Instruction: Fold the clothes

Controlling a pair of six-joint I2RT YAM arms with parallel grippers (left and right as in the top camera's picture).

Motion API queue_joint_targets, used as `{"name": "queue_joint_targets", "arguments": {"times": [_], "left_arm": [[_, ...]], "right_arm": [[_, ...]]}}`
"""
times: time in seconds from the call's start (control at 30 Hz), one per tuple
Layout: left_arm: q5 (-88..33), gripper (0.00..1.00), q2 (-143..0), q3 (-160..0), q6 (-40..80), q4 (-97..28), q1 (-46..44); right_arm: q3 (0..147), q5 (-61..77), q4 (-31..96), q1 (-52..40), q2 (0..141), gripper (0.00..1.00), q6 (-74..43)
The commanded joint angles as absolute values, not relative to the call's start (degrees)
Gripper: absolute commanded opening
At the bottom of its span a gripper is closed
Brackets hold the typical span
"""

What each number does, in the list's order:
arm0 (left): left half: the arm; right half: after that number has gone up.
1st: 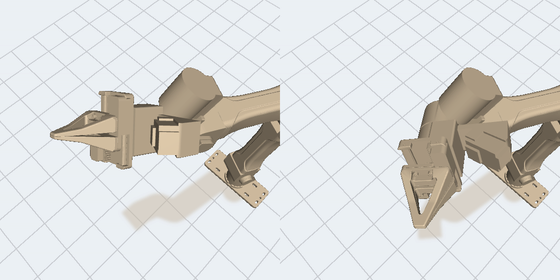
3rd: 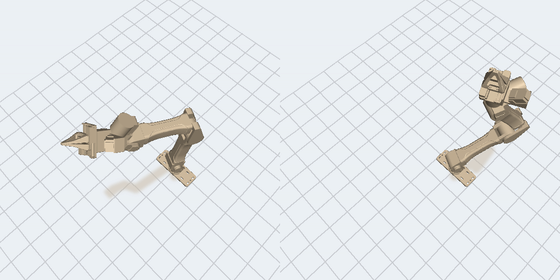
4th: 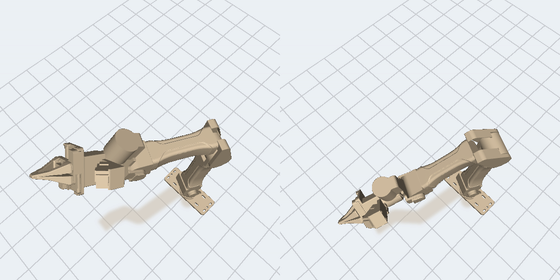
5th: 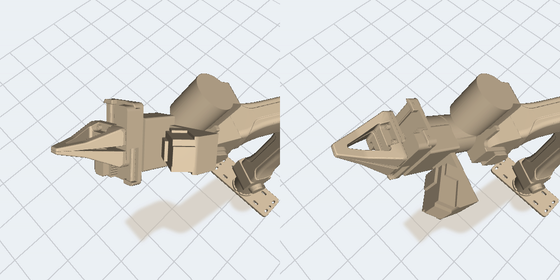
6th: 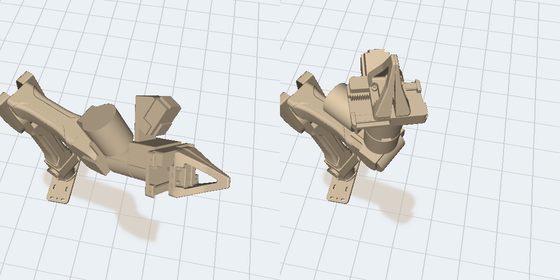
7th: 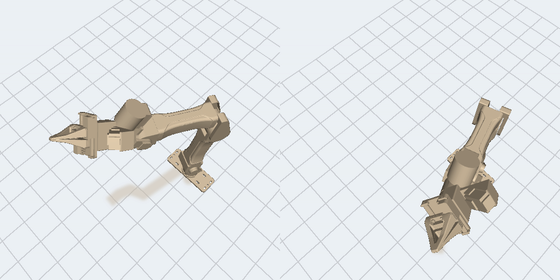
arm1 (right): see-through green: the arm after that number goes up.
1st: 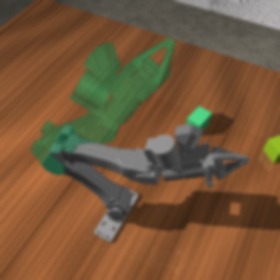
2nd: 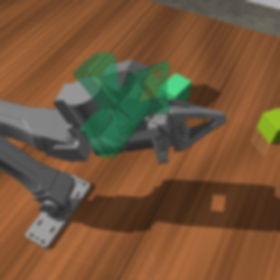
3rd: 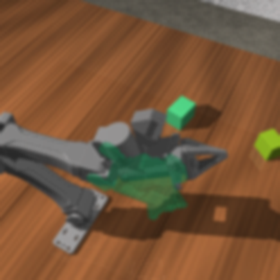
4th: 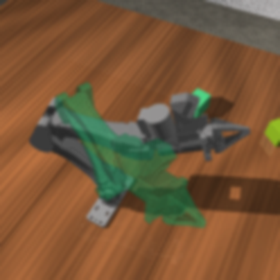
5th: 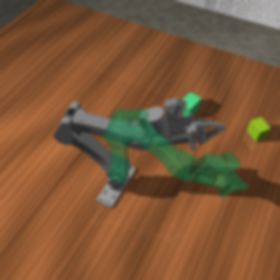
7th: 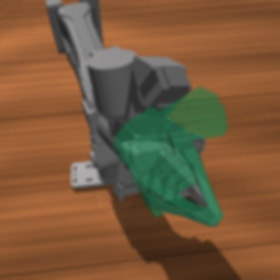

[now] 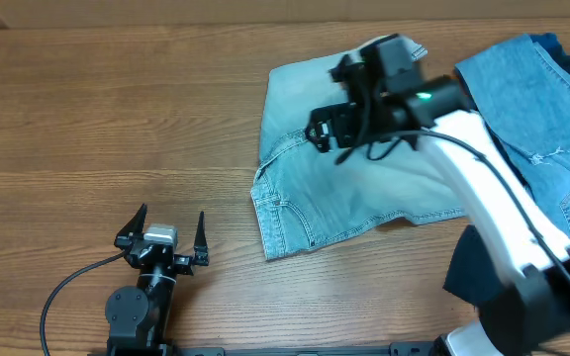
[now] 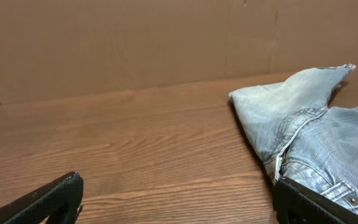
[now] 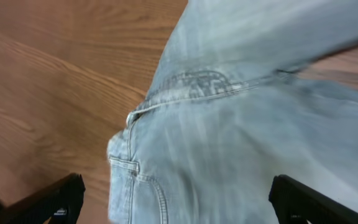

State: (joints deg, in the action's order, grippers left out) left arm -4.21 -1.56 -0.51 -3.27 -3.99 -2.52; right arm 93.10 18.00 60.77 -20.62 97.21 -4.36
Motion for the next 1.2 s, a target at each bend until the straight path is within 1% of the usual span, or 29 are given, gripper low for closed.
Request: {"name": "queue_joint_targets", "arguments": {"times": [0.0, 0.13, 0.23, 0.27, 0.4, 0.47, 0.63, 0.73, 0.9, 1.0, 1.07, 1.17], "left_arm": [[-3.99, 1.00, -1.39, -0.27, -2.72, -3.64, -2.17], [-3.75, 1.00, -1.39, -0.27, -2.66, -2.83, -2.17], [-16.25, 1.00, -1.39, -0.27, 1.26, -0.97, -2.20], [-20.75, 1.00, -1.39, -0.27, 4.51, -0.67, -2.20], [-26.28, 1.00, -1.39, -0.27, 17.26, 1.67, -2.20], [-30.02, 1.00, -1.39, -0.45, 18.50, 5.96, -2.20], [-29.93, 1.00, -4.51, -7.38, 18.61, 5.82, -2.17], [-30.81, 1.00, -14.37, -14.33, 17.98, 5.85, -2.17], [-36.45, 1.00, -39.16, -29.89, 17.93, 5.80, -2.20], [-37.10, 1.00, -56.36, -43.79, 13.39, 1.89, -2.24], [-37.15, 1.00, -64.71, -50.74, 10.22, -0.82, -2.28], [-37.36, 1.00, -75.75, -56.49, 9.21, -0.47, -2.28]], "right_arm": [[93.73, 16.32, 65.49, -19.09, 89.80, 1.00, -4.23], [93.71, 15.84, 70.96, -18.87, 86.02, 1.00, -4.05], [93.71, 14.04, 75.42, -18.87, 83.50, 1.00, -4.05], [93.69, 13.72, 77.03, -18.87, 82.17, 1.00, -4.10], [91.02, 8.78, 78.85, -18.09, 76.03, 1.00, -4.78], [88.07, 8.82, 78.81, -16.29, 72.38, 1.00, -4.80], [79.79, 10.22, 78.32, -10.59, 62.65, 1.00, -4.97], [79.61, 10.76, 77.95, -9.82, 60.23, 1.00, -4.97], [79.61, 10.79, 77.91, -9.82, 60.01, 1.00, -5.30], [79.61, 10.76, 77.91, -9.82, 59.99, 1.00, -5.87], [79.61, 10.76, 77.91, -9.82, 59.99, 1.00, -5.89], [79.61, 10.76, 77.84, -9.82, 59.99, 1.00, -5.89]]}}
